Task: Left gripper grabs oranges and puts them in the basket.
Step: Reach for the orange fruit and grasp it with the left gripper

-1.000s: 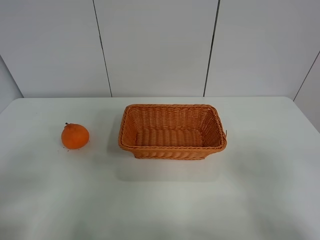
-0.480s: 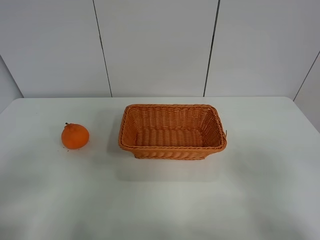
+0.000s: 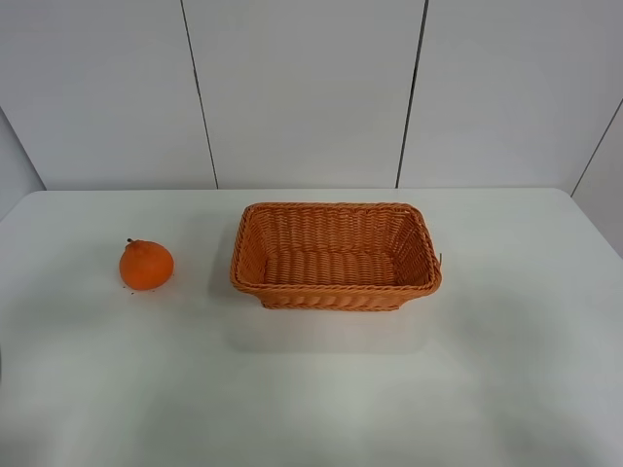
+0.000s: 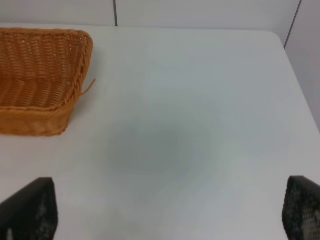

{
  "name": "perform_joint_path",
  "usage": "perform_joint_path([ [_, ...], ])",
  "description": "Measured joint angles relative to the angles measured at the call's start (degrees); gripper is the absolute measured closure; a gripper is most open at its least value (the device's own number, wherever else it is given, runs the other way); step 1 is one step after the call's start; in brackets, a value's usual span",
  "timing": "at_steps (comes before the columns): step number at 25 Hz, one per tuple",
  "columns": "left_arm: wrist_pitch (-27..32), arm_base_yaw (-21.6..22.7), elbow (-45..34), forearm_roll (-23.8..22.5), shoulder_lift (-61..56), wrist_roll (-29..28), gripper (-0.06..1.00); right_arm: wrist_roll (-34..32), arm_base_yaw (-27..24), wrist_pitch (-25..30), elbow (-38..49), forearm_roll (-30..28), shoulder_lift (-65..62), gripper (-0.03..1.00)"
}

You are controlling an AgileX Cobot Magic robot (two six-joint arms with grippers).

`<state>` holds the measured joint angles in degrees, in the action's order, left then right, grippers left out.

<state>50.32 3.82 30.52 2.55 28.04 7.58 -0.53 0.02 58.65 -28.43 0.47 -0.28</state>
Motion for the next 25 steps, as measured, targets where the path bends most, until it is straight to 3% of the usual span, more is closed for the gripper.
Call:
perform_joint_path([
  [11,-15.1,0.0,7.46,15.52,30.27,12.33,0.08,0.0,0.0,0.0,0.0,0.0,0.0,0.27],
  [25,-20.86,0.0,25.61,17.1,64.76,17.93,0.04,0.0,0.0,0.0,0.0,0.0,0.0,0.27],
])
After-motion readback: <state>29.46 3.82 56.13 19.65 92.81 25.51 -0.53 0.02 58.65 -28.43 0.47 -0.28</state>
